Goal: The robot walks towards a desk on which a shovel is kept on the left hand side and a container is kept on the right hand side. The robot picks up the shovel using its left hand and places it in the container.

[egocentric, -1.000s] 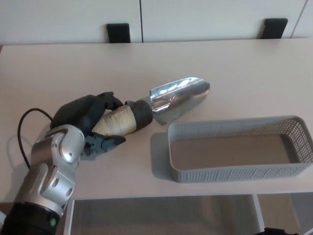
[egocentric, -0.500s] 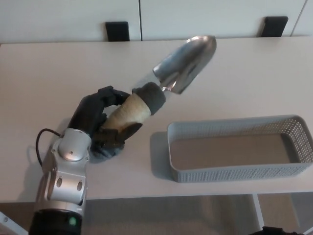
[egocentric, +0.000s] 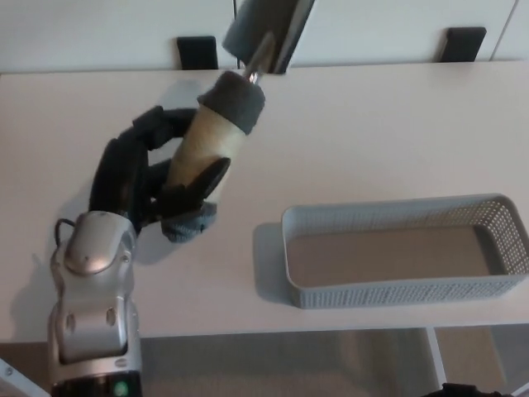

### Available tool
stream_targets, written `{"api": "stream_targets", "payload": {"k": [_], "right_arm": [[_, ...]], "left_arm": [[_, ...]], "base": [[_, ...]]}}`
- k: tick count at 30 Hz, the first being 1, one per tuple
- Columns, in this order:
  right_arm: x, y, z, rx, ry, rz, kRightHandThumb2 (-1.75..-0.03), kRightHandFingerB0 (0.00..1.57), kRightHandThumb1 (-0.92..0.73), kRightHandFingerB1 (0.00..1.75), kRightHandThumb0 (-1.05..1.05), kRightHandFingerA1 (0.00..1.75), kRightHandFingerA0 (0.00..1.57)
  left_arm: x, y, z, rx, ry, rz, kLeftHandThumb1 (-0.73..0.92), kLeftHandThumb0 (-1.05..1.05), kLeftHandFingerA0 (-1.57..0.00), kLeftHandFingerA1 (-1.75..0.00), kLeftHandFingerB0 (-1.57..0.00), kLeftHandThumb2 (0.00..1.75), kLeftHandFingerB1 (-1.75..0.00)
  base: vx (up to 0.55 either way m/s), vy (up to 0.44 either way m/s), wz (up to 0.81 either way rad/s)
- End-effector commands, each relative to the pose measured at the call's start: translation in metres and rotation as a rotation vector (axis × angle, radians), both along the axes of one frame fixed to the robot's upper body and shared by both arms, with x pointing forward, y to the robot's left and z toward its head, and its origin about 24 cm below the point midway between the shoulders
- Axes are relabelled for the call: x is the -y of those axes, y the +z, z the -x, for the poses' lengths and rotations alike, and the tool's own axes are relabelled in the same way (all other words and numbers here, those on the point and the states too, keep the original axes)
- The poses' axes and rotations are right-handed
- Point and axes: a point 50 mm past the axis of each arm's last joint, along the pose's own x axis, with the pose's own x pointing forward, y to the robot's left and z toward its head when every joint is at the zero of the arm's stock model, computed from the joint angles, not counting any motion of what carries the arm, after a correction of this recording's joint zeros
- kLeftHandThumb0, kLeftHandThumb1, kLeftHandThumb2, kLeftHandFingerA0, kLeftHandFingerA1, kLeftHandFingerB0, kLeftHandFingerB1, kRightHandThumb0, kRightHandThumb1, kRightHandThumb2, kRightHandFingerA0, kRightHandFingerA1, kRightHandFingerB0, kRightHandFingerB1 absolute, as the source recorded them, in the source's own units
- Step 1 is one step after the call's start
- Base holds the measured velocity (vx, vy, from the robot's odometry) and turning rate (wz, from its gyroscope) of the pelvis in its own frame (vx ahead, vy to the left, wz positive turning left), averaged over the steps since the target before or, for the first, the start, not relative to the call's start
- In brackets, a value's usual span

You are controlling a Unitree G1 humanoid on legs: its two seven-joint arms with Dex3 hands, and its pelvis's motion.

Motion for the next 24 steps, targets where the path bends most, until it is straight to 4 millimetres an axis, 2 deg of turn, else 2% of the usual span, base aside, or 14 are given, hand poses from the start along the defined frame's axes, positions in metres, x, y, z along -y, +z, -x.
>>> {"api": "stream_targets", "payload": {"k": [1,4,5,6,7,11,13,15,16,17,19,24], "right_arm": [[0.009,0.000,0.001,-0.037,0.042,0.057,-0.56,0.58,-0.58,0.52,-0.20,0.60,0.72],[0.009,0.000,0.002,-0.041,0.041,0.057,-0.56,0.57,-0.57,0.51,-0.20,0.60,0.71],[0.008,0.000,0.003,-0.043,0.043,0.057,-0.56,0.57,-0.57,0.51,-0.21,0.60,0.71],[0.008,-0.001,0.003,-0.048,0.043,0.057,-0.56,0.57,-0.58,0.51,-0.21,0.60,0.71],[0.008,-0.001,0.003,-0.051,0.049,0.062,-0.56,0.57,-0.58,0.51,-0.22,0.59,0.71],[0.007,-0.001,0.001,-0.048,0.058,0.071,-0.56,0.57,-0.58,0.51,-0.21,0.59,0.71],[0.006,-0.001,0.002,-0.047,0.065,0.079,-0.56,0.57,-0.57,0.51,-0.21,0.59,0.71],[0.006,0.000,0.001,-0.046,0.072,0.081,-0.56,0.57,-0.58,0.51,-0.21,0.59,0.71],[0.006,0.000,0.001,-0.048,0.072,0.079,-0.56,0.56,-0.58,0.51,-0.22,0.59,0.71],[0.006,0.001,0.001,-0.052,0.070,0.082,-0.57,0.55,-0.58,0.50,-0.23,0.59,0.71],[0.006,0.001,0.000,-0.052,0.071,0.086,-0.57,0.55,-0.58,0.50,-0.22,0.59,0.72],[0.006,0.002,0.000,-0.045,0.069,0.080,-0.56,0.57,-0.58,0.51,-0.21,0.59,0.72]], "left_arm": [[0.011,0.040,0.019,0.200,-0.227,-0.076,0.71,-0.11,-1.13,-1.40,-0.85,0.77,-1.08],[0.019,0.049,0.024,0.279,-0.297,-0.290,0.73,-0.10,-1.12,-1.33,-0.87,0.75,-1.05],[0.021,0.050,0.025,0.288,-0.310,-0.335,0.72,-0.09,-1.10,-1.30,-0.88,0.72,-1.00],[0.023,0.051,0.027,0.298,-0.330,-0.397,0.74,-0.10,-1.07,-1.26,-0.90,0.68,-0.88],[0.026,0.051,0.027,0.311,-0.353,-0.463,0.73,-0.08,-1.03,-1.26,-0.90,0.66,-0.85],[0.029,0.046,0.025,0.316,-0.398,-0.573,0.72,0.00,-0.98,-1.32,-0.89,0.62,-0.91],[0.031,0.041,0.023,0.292,-0.418,-0.644,0.70,-0.05,-0.94,-1.29,-0.88,0.62,-0.79],[0.032,0.037,0.021,0.293,-0.430,-0.711,0.69,-0.10,-0.97,-1.22,-0.87,0.62,-0.70],[0.033,0.036,0.020,0.298,-0.433,-0.732,0.69,-0.10,-0.97,-1.22,-0.88,0.62,-0.71],[0.033,0.033,0.019,0.295,-0.438,-0.750,0.70,-0.09,-0.90,-1.28,-0.86,0.63,-0.78],[0.034,0.029,0.016,0.272,-0.439,-0.771,0.72,-0.08,-0.84,-1.34,-0.85,0.63,-0.79],[0.036,0.022,0.013,0.257,-0.439,-0.760,0.72,-0.08,-0.84,-1.41,-0.84,0.61,-0.89]], "base": [[0.00,0.000,0.00],[0.00,0.000,0.00],[0.00,0.000,0.00],[0.00,0.000,0.00],[0.00,0.000,0.00],[0.00,0.000,0.00],[0.00,0.000,0.00],[0.00,0.000,0.00],[0.00,0.000,0.00],[0.00,0.000,0.00],[0.00,0.000,0.00],[0.00,0.000,0.00]]}}
